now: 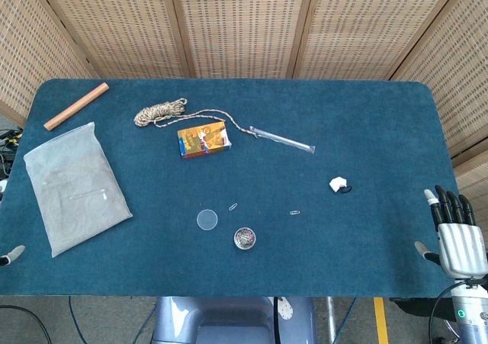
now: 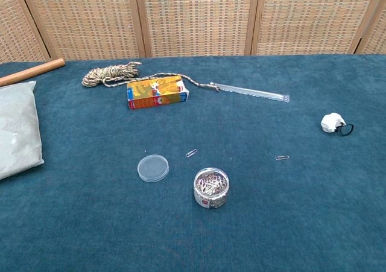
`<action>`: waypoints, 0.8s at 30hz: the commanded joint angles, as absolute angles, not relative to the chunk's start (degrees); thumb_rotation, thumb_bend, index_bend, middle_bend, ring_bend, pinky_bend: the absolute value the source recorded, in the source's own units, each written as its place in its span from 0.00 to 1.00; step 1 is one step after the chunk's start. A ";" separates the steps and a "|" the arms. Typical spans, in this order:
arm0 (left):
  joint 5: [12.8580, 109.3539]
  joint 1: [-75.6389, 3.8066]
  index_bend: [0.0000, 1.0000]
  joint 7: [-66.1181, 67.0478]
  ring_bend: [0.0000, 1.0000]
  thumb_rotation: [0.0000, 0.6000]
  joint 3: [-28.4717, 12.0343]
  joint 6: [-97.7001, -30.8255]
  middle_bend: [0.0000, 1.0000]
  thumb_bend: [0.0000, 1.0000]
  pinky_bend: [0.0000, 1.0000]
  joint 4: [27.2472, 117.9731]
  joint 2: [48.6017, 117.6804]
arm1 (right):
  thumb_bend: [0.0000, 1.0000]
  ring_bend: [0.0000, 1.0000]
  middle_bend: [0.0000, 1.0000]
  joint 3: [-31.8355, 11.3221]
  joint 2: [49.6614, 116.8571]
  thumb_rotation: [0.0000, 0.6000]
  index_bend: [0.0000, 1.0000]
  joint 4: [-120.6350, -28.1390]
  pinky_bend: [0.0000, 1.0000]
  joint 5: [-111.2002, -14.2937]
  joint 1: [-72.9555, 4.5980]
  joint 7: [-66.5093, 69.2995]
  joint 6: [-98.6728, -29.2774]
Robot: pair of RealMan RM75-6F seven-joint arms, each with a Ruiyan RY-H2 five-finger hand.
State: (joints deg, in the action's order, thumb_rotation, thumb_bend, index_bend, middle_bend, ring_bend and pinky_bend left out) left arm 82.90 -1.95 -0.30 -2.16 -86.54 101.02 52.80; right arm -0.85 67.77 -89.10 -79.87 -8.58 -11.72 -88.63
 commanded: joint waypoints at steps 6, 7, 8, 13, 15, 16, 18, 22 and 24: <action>82.70 -2.43 0.00 -0.47 0.00 1.00 -2.64 -86.13 0.00 0.00 0.00 100.16 53.41 | 0.00 0.00 0.00 -1.85 69.05 1.00 0.00 -88.56 0.00 -83.55 -9.00 -6.53 -88.79; 82.45 -2.57 0.00 -0.68 0.00 1.00 -2.76 -85.86 0.00 0.00 0.00 99.98 53.55 | 0.00 0.00 0.00 -2.15 69.22 1.00 0.00 -88.44 0.00 -84.21 -9.60 -4.96 -88.21; 82.35 -2.66 0.00 -0.72 0.00 1.00 -2.80 -85.68 0.00 0.00 0.00 99.91 53.61 | 0.00 0.00 0.00 -2.43 69.21 1.00 0.01 -88.41 0.00 -84.52 -10.18 -3.99 -87.42; 82.66 -3.00 0.00 0.26 0.00 1.00 -2.67 -85.17 0.00 0.00 0.00 99.91 53.97 | 0.01 0.00 0.00 -5.22 67.99 1.00 0.18 -92.13 0.00 -82.89 -17.95 -1.97 -74.74; 82.55 -3.07 0.00 0.65 0.00 1.00 -2.71 -85.07 0.00 0.00 0.00 99.94 54.09 | 0.05 0.00 0.00 -6.28 67.90 1.00 0.24 -93.21 0.00 -81.16 -20.36 -2.87 -70.64; 82.41 -3.15 0.00 0.99 0.00 1.00 -2.72 -84.90 0.00 0.00 0.00 99.97 54.19 | 0.08 0.00 0.00 -7.18 68.48 1.00 0.27 -93.52 0.00 -79.73 -22.34 -4.11 -67.63; 82.11 -3.32 0.00 1.50 0.00 1.00 -2.76 -84.54 0.00 0.00 0.00 99.93 54.38 | 0.14 0.00 0.00 -8.33 69.75 1.00 0.32 -93.59 0.00 -77.46 -24.70 -6.27 -64.27; 81.31 -3.77 0.00 2.31 0.00 1.00 -2.93 -83.61 0.00 0.00 0.00 99.77 54.78 | 0.23 0.00 0.00 -10.02 73.38 1.00 0.36 -92.95 0.00 -72.66 -28.54 -10.99 -59.52; 80.88 -3.97 0.00 2.60 0.00 1.00 -3.02 -83.17 0.00 0.00 0.00 99.65 54.95 | 0.26 0.00 0.00 -10.56 75.59 1.00 0.37 -91.86 0.00 -70.50 -30.06 -13.54 -58.20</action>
